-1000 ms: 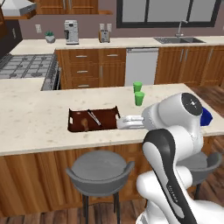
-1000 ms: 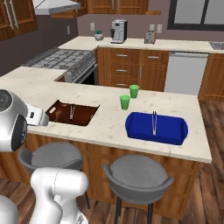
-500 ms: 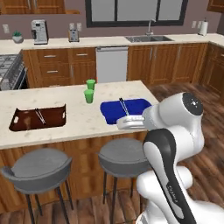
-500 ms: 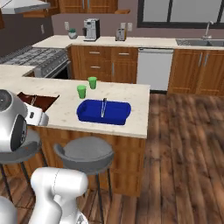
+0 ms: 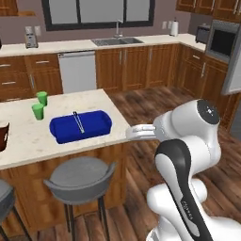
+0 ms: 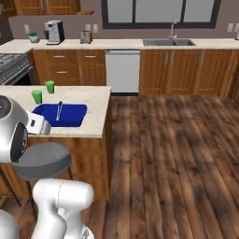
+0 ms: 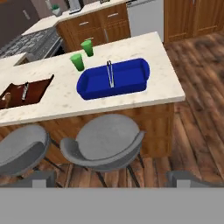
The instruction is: Gather the sweet potato and mushroom from the fridge and place them on a tray on the dining counter. Then gather the chicken drumstick and fish from the fridge and place them on the other tray.
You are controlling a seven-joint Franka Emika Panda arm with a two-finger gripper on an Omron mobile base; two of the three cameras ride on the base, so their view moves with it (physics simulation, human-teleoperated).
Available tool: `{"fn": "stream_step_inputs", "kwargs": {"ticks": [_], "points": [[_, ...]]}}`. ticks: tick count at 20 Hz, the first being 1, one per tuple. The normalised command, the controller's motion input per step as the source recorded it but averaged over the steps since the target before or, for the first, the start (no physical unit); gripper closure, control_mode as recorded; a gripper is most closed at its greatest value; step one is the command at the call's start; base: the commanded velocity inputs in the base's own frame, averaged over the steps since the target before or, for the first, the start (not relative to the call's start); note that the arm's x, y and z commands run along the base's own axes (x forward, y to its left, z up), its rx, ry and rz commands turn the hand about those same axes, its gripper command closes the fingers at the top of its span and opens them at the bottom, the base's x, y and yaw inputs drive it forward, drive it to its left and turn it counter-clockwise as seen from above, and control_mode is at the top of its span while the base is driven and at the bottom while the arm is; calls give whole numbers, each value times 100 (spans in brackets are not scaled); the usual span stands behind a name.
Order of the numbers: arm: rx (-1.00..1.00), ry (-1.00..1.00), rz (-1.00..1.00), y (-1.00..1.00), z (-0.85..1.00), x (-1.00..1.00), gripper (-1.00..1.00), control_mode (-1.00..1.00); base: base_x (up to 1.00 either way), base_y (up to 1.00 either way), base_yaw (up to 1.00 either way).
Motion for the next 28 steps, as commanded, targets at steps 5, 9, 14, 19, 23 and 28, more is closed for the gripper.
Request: {"fn": "stream_step_inputs", "kwargs": {"ticks": [5, 9, 14, 19, 23, 28], "points": [[0, 0, 0, 0, 0, 0, -100, 100, 0, -57, -39], [0, 0, 0, 0, 0, 0, -100, 100, 7, -53, -42], [0, 0, 0, 0, 0, 0, -100, 100, 30, -55, -38], [0, 0, 0, 0, 0, 0, -100, 100, 49, -58, -29], [0, 0, 0, 0, 0, 0, -100, 100, 55, -48, -28], [0, 0, 0, 0, 0, 0, -100, 100, 80, -25, -30]]}}
